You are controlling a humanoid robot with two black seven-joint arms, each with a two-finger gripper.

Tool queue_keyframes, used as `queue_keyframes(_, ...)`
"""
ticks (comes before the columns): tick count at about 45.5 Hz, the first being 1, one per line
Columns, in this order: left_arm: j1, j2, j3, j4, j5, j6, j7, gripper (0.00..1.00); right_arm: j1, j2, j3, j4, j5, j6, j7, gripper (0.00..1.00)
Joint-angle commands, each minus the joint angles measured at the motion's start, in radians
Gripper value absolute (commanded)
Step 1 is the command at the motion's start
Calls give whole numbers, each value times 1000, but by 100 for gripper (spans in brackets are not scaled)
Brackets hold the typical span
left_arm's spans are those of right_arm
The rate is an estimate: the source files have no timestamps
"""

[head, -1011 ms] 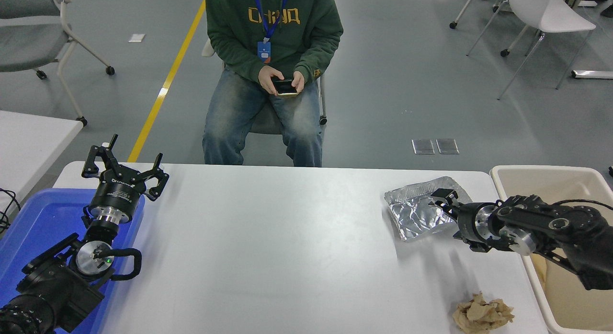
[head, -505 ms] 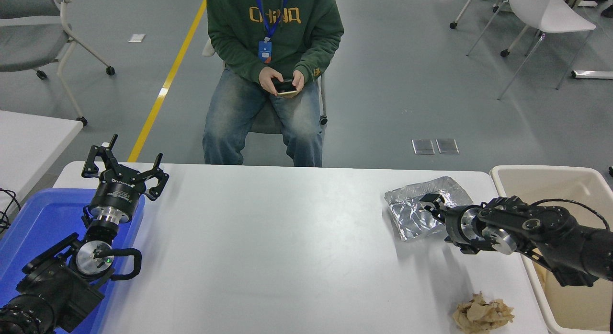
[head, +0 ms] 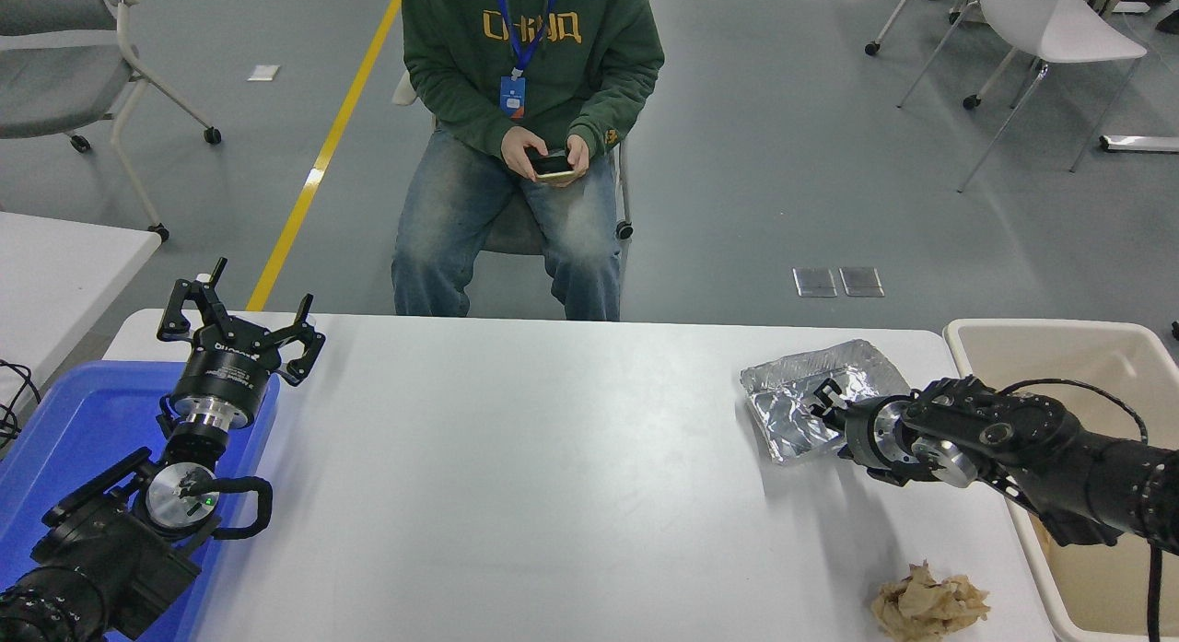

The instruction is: Clean the table surface

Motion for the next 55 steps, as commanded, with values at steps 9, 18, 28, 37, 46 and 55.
queue_keyframes(9,0,0,0,0,0,1,0,100,15,-22,-24,4,15,50,2,0)
queue_keyframes(18,0,0,0,0,0,1,0,100,15,-29,-21,9,18,50,3,0)
queue_keyframes(28,-2,0,0,0,0,1,0,100,21,-78,-4,32,19,60,6,0)
queue_keyframes(37,0,0,0,0,0,1,0,100,77,-187,3,70,21,108,9,0)
queue_keyframes(46,0,0,0,0,0,1,0,100,140,-316,39,90,21,185,9,0)
queue_keyframes(55,0,0,0,0,0,1,0,100,186,-423,66,90,21,255,9,0)
